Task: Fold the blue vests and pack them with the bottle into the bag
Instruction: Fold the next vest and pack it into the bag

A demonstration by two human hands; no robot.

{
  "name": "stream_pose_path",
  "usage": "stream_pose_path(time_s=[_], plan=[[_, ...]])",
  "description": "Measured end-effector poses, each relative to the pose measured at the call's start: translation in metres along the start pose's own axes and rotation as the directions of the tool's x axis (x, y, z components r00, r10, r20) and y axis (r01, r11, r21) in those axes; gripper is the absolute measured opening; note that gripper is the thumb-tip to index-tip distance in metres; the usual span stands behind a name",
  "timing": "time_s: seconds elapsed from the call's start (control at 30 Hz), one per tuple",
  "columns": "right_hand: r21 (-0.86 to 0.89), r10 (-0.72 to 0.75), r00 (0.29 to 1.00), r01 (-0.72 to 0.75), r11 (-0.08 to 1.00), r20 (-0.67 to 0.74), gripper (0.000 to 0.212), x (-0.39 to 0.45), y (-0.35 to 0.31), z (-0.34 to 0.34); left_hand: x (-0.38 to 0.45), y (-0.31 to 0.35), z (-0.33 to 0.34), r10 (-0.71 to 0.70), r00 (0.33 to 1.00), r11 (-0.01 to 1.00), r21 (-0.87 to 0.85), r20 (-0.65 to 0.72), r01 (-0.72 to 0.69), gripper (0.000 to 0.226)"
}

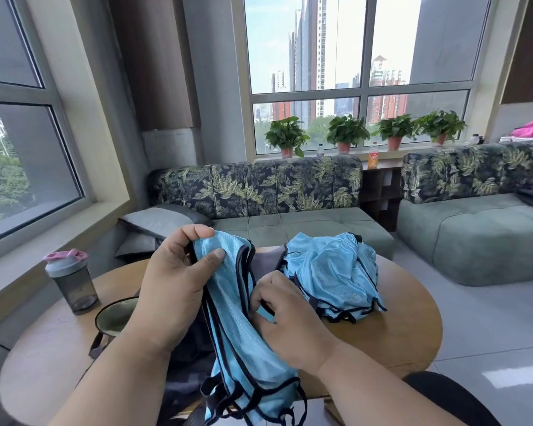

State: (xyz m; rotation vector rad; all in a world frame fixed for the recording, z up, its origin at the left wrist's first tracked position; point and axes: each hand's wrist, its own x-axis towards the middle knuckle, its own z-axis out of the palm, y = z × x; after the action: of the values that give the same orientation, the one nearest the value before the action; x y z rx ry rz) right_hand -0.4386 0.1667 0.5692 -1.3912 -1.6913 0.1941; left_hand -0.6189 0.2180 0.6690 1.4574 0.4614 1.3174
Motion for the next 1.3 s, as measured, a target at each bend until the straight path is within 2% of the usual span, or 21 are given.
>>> stream_pose_path(time_s=[0.2, 0.3, 0.37, 0.43, 0.53, 0.6, 0.67, 0.77, 0.9, 1.03, 1.2, 1.3], plan=[[-0.170, -0.032, 0.997, 0.043, 0.985, 0.067, 0.030, 0.003, 0.000, 0.004, -0.001, 0.001, 0.003, -0.008, 1.000, 1.000, -0.011, -0.004, 0.008, 0.027], [-0.286, 0.082, 0.986, -0.038, 0.958, 0.144, 0.030, 0.006, 0.004, 0.003, -0.001, 0.001, 0.003, -0.007, 1.000, 1.000, -0.003, -0.004, 0.007, 0.026], [-0.313, 0.205, 0.960, -0.137, 0.940, 0.193, 0.038, 0.005, 0.005, 0.001, -0.001, 0.001, 0.003, -0.004, 1.000, 1.000, -0.003, -0.005, 0.004, 0.026], [-0.317, 0.284, 0.935, -0.208, 0.925, 0.214, 0.034, 0.003, 0.006, 0.000, 0.000, 0.000, 0.001, -0.002, 1.000, 1.000, 0.000, -0.006, 0.002, 0.026], [-0.289, 0.318, 0.924, -0.251, 0.924, 0.213, 0.032, -0.001, 0.008, -0.005, 0.001, -0.002, -0.003, -0.004, 1.000, 1.000, 0.002, -0.027, 0.004, 0.029], [-0.263, 0.319, 0.925, -0.261, 0.929, 0.207, 0.040, -0.003, 0.011, -0.012, 0.002, -0.003, -0.007, -0.003, 0.998, 1.000, 0.015, -0.057, 0.004, 0.030], [-0.243, 0.297, 0.932, -0.245, 0.938, 0.208, 0.048, -0.005, 0.013, -0.021, 0.004, -0.004, -0.012, 0.005, 0.995, 0.999, 0.032, -0.104, -0.002, 0.029], [-0.265, 0.263, 0.938, -0.201, 0.943, 0.224, 0.046, -0.005, 0.017, -0.036, 0.009, -0.005, -0.020, 0.029, 0.986, 0.998, 0.054, -0.163, -0.021, 0.028], [-0.283, 0.211, 0.969, -0.168, 0.944, 0.130, 0.024, 0.001, 0.018, -0.057, 0.017, -0.008, -0.030, 0.050, 0.977, 0.995, 0.092, -0.207, -0.032, 0.030], [-0.302, 0.127, 0.992, -0.124, 0.945, -0.011, 0.014, 0.014, 0.014, -0.083, 0.033, -0.005, -0.040, 0.068, 0.974, 0.992, 0.116, -0.215, -0.043, 0.031], [-0.418, -0.054, 0.990, -0.005, 0.909, -0.130, 0.019, 0.034, -0.007, -0.115, 0.058, 0.020, -0.034, 0.104, 0.971, 0.991, 0.102, -0.216, -0.083, 0.027], [-0.541, -0.101, 0.993, 0.052, 0.839, -0.062, 0.022, 0.045, -0.026, -0.130, 0.073, 0.045, -0.024, 0.177, 0.957, 0.980, 0.126, -0.228, -0.151, 0.025]])
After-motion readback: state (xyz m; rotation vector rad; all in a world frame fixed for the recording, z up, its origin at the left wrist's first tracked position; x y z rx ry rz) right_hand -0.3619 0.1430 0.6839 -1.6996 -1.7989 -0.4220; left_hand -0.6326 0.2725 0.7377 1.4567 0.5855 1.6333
